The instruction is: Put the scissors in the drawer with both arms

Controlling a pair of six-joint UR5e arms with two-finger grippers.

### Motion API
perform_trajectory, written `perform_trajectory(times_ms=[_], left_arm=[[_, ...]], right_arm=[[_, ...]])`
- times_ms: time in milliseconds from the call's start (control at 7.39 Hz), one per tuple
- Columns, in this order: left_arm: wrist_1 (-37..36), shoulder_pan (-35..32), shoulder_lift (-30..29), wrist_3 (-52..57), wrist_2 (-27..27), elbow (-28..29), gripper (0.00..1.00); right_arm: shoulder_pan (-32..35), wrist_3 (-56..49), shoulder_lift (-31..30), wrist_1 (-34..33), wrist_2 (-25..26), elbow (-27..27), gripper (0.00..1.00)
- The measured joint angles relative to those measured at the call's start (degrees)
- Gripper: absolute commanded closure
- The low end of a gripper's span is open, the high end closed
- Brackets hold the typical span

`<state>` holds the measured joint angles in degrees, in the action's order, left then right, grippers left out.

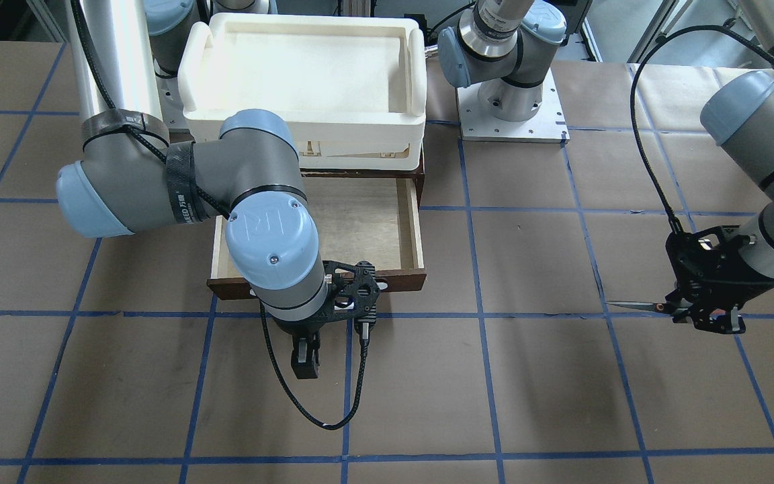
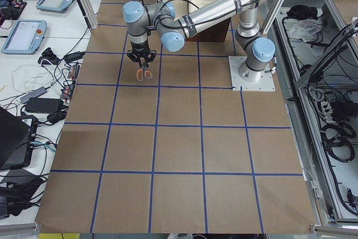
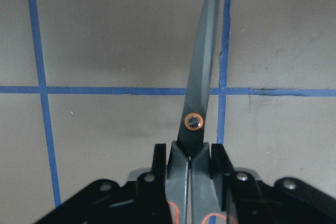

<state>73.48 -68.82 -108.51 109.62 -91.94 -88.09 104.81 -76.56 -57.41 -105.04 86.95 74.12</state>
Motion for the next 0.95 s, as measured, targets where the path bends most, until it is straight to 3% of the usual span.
perform_trajectory(times_ms=[541,947], left_arm=[[0.0,0.0,-0.2,0.0,0.1,-0.1,1.0],[-0.1,-1.2,0.2,-0.7,0.3,0.0,1.0]], right_arm=[[-0.5,0.5,-1.5,0.4,-0.2,-0.5,0.0],[-4.0,0.8,-9.2,4.9,-1.1,-0.8,0.0]])
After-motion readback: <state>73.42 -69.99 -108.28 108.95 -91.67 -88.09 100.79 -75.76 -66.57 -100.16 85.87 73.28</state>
